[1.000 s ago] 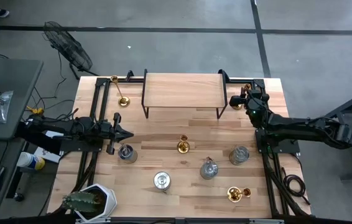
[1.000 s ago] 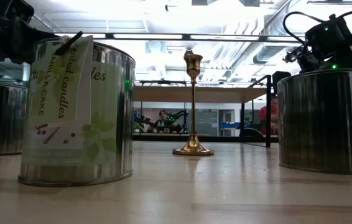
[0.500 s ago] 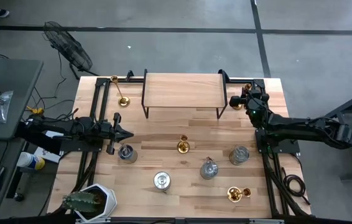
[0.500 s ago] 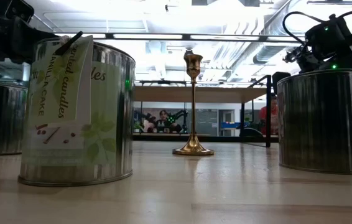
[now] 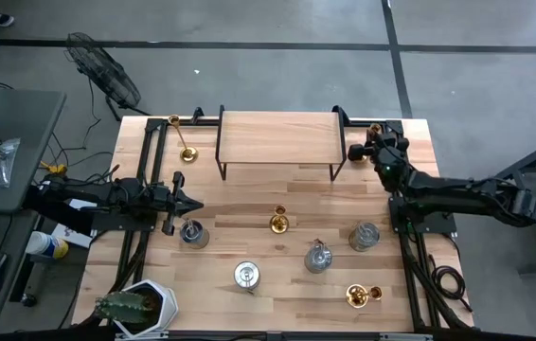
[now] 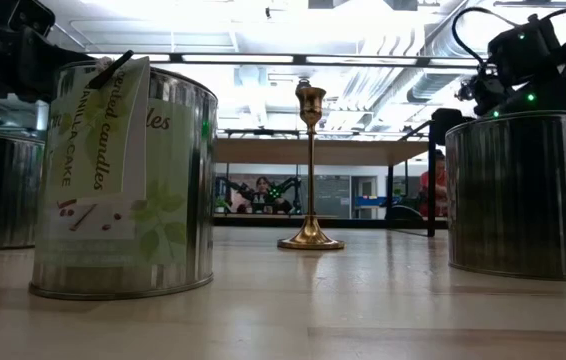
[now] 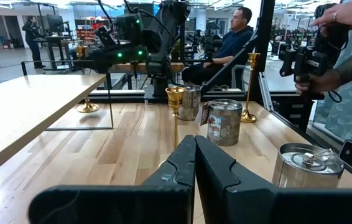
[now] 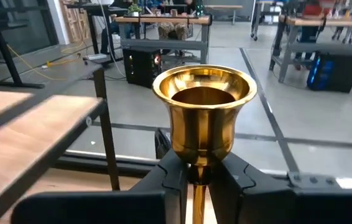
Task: Pick & Place candle stick holders
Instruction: Put the gold candle holder on the shelf
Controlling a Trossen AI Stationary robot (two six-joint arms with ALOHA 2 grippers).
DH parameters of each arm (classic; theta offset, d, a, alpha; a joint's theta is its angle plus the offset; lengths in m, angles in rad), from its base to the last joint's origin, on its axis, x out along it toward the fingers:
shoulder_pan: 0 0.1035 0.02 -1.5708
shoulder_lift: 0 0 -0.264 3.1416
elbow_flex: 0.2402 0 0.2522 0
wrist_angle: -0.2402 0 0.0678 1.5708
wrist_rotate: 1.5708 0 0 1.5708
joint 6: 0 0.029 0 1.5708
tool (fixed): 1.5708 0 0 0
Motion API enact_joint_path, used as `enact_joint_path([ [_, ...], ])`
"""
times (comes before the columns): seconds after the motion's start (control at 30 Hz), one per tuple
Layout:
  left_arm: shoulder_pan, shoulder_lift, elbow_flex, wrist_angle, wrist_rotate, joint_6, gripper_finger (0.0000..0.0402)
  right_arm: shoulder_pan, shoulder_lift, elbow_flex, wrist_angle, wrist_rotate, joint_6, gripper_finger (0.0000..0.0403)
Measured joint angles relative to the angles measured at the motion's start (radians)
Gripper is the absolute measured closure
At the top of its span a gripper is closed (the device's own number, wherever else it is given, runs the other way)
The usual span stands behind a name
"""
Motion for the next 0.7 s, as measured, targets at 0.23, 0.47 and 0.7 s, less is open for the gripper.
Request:
enact_joint_path([
  [0.23, 0.000, 0.000, 0.000, 0.000, -0.003, 0.000, 0.0402, 0.000, -0.010, 0.066, -0.014, -0.022, -0.087, 0.0367],
  [0.47, 0.000, 0.000, 0.000, 0.000, -0.003, 0.000, 0.0402, -0.014, -0.062, 0.153, -0.123, -0.017, -0.188, 0.0367],
  [0.7, 0.000, 0.000, 0.000, 0.000, -0.002, 0.000, 0.0402, -0.034, -0.094, 0.297, -0.252, -0.023, -0.280, 0.0367],
])
